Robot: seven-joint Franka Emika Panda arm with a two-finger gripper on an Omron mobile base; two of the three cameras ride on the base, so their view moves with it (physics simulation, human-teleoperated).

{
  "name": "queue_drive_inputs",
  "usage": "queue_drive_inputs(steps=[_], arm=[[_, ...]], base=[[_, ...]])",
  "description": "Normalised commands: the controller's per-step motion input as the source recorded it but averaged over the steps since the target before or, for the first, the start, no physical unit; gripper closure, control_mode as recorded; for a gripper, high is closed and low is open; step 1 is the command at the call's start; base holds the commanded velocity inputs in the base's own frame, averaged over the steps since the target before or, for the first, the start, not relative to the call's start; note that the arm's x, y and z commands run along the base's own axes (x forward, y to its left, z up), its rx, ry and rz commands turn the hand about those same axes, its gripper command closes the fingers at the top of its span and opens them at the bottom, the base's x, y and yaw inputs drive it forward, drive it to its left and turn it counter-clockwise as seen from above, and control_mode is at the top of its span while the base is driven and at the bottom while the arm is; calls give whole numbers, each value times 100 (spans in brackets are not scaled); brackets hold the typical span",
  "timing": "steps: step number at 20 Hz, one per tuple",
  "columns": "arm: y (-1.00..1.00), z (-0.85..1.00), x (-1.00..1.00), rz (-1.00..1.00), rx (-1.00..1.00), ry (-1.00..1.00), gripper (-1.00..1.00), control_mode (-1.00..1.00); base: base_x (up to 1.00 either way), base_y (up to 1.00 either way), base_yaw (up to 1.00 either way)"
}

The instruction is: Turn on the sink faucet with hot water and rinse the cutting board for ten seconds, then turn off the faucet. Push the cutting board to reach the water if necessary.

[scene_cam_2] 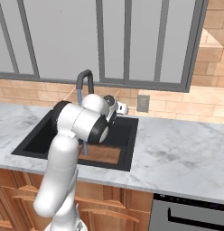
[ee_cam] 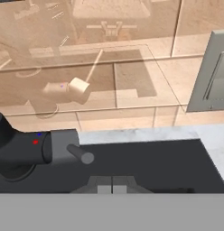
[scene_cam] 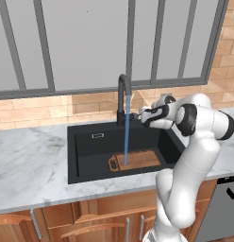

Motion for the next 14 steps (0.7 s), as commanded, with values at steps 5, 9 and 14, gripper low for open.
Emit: queue_drive_inputs(steps=[5, 9, 14], arm=[[-2, -14, 0, 0, 2, 0, 100, -100], [-2, -8, 12, 0, 3, 0, 100, -100], [0, -1, 15, 0, 4, 0, 100, -100]], base=[[0, 0, 0], [0, 0, 0], [0, 0, 0]])
